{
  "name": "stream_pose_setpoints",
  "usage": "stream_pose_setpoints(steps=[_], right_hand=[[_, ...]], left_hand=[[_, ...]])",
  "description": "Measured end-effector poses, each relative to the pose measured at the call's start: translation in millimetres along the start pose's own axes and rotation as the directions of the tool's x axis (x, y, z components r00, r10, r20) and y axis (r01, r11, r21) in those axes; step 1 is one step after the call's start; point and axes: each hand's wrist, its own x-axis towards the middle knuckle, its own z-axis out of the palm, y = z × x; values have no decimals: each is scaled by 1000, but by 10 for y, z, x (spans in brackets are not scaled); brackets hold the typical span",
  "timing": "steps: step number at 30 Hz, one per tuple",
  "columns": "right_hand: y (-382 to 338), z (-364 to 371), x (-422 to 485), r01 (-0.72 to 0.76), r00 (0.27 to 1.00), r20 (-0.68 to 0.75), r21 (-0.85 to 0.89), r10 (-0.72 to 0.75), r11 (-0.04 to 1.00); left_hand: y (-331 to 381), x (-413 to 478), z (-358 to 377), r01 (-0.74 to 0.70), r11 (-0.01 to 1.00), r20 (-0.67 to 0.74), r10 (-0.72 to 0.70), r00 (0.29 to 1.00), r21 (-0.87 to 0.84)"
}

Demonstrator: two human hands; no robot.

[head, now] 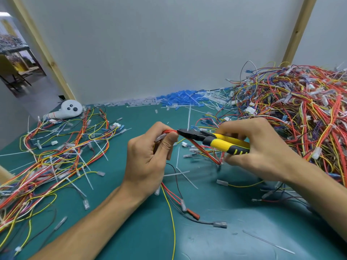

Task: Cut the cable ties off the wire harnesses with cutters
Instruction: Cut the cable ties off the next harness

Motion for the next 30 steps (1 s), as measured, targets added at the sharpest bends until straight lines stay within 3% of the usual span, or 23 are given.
stream_pose_setpoints(steps=[9, 15, 22, 26, 27, 30], right_hand=[[-36, -46, -8, -85, 996, -22, 74, 87, 994], [91, -102, 48, -151, 973, -142, 206, 182, 967], [154, -45, 63, -195, 924, -296, 179, 242, 964], [97, 34, 42, -187, 935, -285, 101, 209, 977], [95, 42, 40, -178, 943, -260, 129, 207, 975], [81, 7, 33, -132, 973, -105, 483, 207, 865]], left_hand=[[10, 11, 10, 9, 1000, 39, -8, 999, -13], [-33, -2, -11, 151, 975, 172, -122, 978, -166], [-71, 68, 19, 469, 784, 262, -392, 882, -408], [-74, 86, 8, 609, 643, 356, -494, 793, -464], [-73, 91, 0, 634, 620, 386, -503, 774, -463], [-57, 108, -15, 690, 574, 476, -503, 722, -441]])
